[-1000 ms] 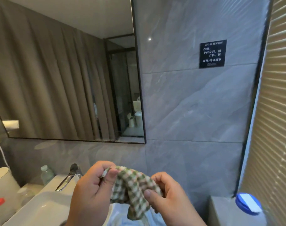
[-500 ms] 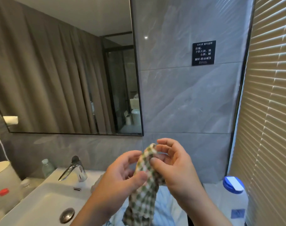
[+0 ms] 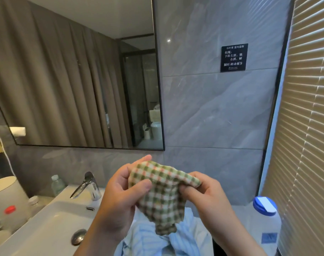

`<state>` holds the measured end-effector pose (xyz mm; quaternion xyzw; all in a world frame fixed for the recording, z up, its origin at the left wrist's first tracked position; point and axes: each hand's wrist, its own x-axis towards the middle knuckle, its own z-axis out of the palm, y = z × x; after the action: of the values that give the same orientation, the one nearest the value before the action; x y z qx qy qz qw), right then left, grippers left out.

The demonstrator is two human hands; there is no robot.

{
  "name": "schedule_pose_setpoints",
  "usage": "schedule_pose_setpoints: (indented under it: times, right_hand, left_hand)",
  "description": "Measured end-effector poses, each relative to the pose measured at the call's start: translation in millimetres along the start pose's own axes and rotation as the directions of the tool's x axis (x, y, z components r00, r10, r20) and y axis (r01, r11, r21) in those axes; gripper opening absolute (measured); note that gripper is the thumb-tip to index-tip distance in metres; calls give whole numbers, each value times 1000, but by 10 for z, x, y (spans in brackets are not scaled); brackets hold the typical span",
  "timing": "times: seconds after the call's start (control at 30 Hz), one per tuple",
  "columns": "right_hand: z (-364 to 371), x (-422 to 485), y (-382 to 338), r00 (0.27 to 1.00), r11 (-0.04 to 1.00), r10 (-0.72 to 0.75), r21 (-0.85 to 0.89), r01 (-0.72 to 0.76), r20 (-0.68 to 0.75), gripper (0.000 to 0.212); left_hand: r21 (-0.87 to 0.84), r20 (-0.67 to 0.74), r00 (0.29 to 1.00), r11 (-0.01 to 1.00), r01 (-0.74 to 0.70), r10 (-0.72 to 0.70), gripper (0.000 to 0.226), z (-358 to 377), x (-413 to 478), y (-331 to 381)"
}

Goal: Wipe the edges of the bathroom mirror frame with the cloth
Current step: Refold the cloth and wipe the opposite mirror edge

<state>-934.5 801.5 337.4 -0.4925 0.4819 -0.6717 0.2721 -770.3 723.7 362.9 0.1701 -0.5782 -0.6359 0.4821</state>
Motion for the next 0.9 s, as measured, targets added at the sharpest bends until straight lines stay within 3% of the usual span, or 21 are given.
schedule_pose_setpoints:
  times: [0.07,0.2,0.33,0.47,0.53,0.6,0.67,0.73,0.8,0.83,0.9]
  right_hand:
    - [-7,3,-68,999,995,31,99,-30,-9,7]
    - [64,22,-130,996,986,82,150,-76,-30,11]
    - [112,39,-110,990,995,89,49,-84,-112,26]
    - [121,37,-87,982,991,136,38,-132,-132,22]
    - [119,46,-101,973,971,208,143,-193,-104,24]
    - [111,53,-143,961,917,274,309,-253,-28,35]
    - [117,53,-196,954,853,293,433,-291,64,39]
    - [133,50,-215,952,870,291,386,-306,97,40]
    - [129,42,-193,961,933,269,230,-276,63,43]
    - [124,33,-191,969,956,242,161,-247,50,42]
    - [110,13,-206,979,977,200,74,-202,40,37]
  left_hand:
    - [-78,42,998,996,43,-40,45,-75,0,5]
    - [54,101,985,990,134,-139,65,-97,-35,23]
    - [152,-72,994,984,88,-78,41,-124,-22,52]
    - [147,-195,978,983,107,-77,29,-135,15,43]
    - [281,-268,963,955,99,-20,26,-125,40,-29]
    - [575,-315,931,818,33,184,25,-94,28,-124]
    - [662,-210,931,745,-89,298,26,-22,-45,-147]
    - [519,41,990,844,-137,135,55,80,-137,-123]
    - [409,232,972,910,-72,-28,63,155,-186,-110]
    - [406,261,964,912,-64,-49,55,171,-190,-87]
    - [429,179,984,901,-57,-23,32,194,-163,-69]
